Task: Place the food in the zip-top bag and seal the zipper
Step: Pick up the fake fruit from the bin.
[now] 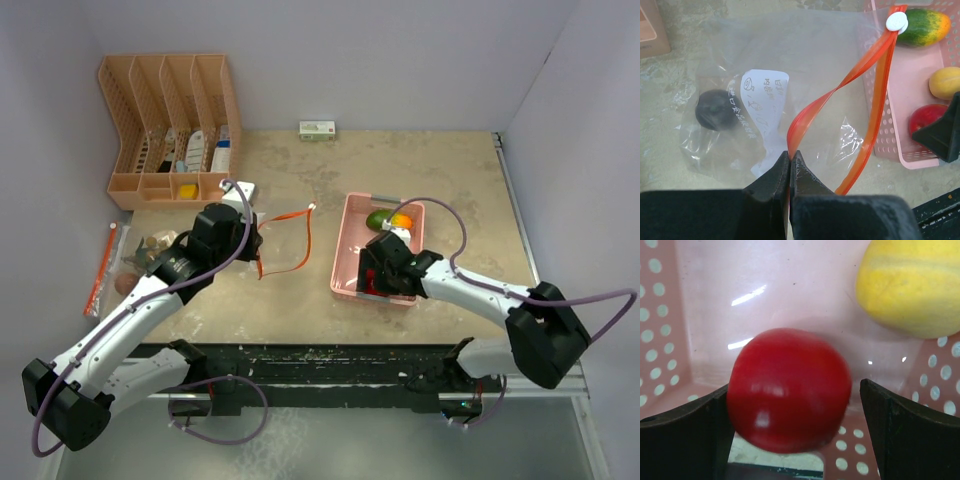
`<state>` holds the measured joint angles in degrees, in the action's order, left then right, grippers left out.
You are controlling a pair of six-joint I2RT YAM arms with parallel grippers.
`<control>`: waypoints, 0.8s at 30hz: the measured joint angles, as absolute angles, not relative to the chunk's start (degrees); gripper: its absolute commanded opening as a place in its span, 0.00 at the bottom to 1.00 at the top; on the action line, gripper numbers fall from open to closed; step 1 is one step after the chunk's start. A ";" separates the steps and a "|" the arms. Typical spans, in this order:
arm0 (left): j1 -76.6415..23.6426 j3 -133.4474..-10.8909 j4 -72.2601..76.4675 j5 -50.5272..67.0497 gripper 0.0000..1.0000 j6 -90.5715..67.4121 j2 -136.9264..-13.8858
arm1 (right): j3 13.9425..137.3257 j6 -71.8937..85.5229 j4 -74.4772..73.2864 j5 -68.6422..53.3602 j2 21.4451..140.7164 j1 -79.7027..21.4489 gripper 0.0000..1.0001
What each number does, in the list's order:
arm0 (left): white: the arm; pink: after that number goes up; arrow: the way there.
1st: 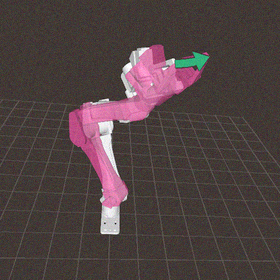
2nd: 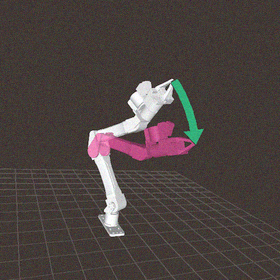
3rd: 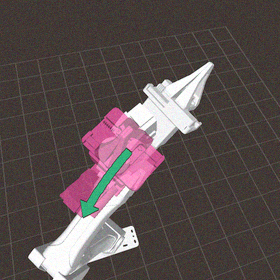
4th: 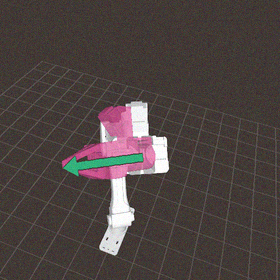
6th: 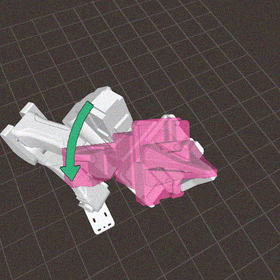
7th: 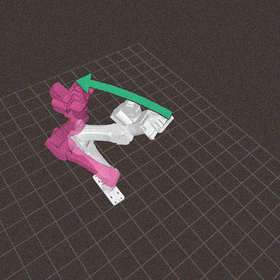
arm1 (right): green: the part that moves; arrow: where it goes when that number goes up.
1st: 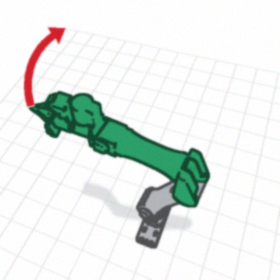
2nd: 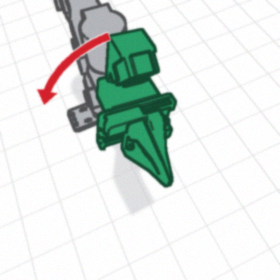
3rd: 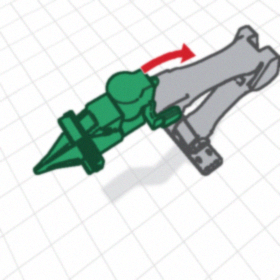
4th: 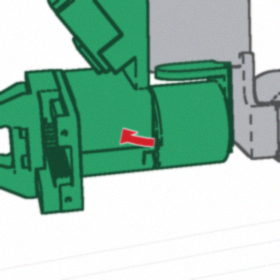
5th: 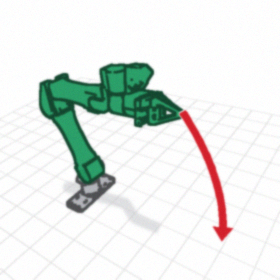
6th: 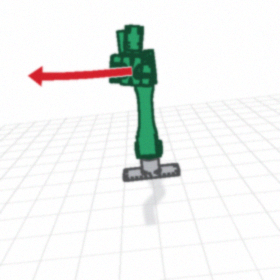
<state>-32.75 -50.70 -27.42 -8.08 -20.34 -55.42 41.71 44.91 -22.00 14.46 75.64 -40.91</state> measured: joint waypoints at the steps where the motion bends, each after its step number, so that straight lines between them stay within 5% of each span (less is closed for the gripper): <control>1: -32.75 -50.70 -27.40 -8.05 0.00 -20.34 -55.42 | 41.23 44.93 -21.15 13.91 76.25 -40.60 0.95; 9: -32.75 -50.70 -27.35 -7.84 0.00 -20.34 -55.42 | 40.69 44.03 -16.78 12.58 79.61 -40.07 0.58; 18: -32.75 -50.70 -27.40 -7.84 0.00 -20.36 -55.22 | 45.39 39.44 -17.10 10.94 70.28 -40.10 0.48; 24: -32.75 -50.70 -27.42 -7.84 0.00 -20.38 -55.22 | 49.82 36.25 -8.16 2.94 63.75 -43.22 0.51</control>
<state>-32.75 -50.70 -27.42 -7.84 -20.38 -55.22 49.82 36.25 -8.16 2.94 63.75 -43.22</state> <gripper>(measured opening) 0.008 0.781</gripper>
